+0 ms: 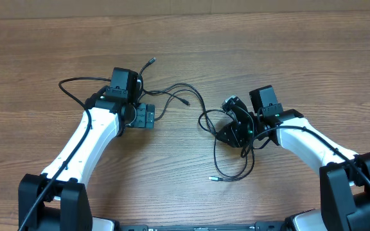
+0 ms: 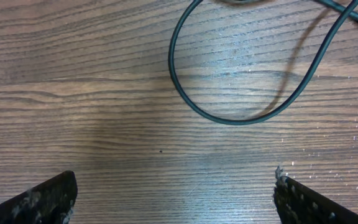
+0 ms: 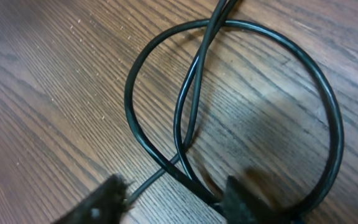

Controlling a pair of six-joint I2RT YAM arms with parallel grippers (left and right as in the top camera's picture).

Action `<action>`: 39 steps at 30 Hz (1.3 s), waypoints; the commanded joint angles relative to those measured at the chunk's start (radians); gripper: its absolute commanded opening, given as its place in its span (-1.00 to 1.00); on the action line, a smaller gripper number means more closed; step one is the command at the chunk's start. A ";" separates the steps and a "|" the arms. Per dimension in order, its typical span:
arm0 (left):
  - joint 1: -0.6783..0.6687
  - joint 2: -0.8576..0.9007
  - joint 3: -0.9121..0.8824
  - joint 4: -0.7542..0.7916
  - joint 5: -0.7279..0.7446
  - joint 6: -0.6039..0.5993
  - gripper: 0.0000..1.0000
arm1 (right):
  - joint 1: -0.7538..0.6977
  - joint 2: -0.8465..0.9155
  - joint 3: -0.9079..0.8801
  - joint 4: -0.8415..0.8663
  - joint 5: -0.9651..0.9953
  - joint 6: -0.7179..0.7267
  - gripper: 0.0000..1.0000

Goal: Untangle cables

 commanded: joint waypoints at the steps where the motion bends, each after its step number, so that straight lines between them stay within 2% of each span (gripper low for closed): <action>1: -0.001 -0.004 -0.005 0.001 -0.009 0.011 1.00 | 0.003 0.005 -0.012 0.011 0.008 -0.011 0.29; 3: -0.001 -0.004 -0.005 0.001 -0.009 0.011 1.00 | 0.003 0.007 -0.012 0.023 0.023 -0.010 0.57; 4: -0.001 -0.004 -0.005 0.001 -0.009 0.011 0.99 | 0.003 0.007 -0.012 0.026 0.031 -0.010 0.61; 10: -0.001 -0.004 -0.005 0.001 -0.009 0.011 0.99 | 0.003 0.009 -0.012 0.029 0.059 -0.011 0.64; 19: -0.001 -0.004 -0.005 0.001 -0.009 0.011 0.99 | 0.003 0.072 -0.012 0.028 0.031 -0.010 0.29; 21: -0.001 -0.004 -0.005 0.001 -0.009 0.011 0.99 | 0.003 0.080 -0.012 0.035 0.025 -0.007 0.11; 25: -0.001 -0.004 -0.005 0.001 -0.009 0.011 0.99 | 0.003 0.080 -0.012 0.037 0.025 -0.007 -0.05; 32: -0.001 -0.004 -0.005 0.001 -0.009 0.011 0.99 | 0.003 0.080 -0.006 0.046 0.025 0.027 -0.92; 36: -0.001 -0.004 -0.005 0.001 -0.009 0.011 0.99 | 0.002 0.077 0.024 0.014 0.022 0.080 -0.92; 39: -0.001 -0.004 -0.005 0.001 -0.009 0.011 0.99 | 0.002 0.068 0.077 -0.087 0.006 0.080 -0.92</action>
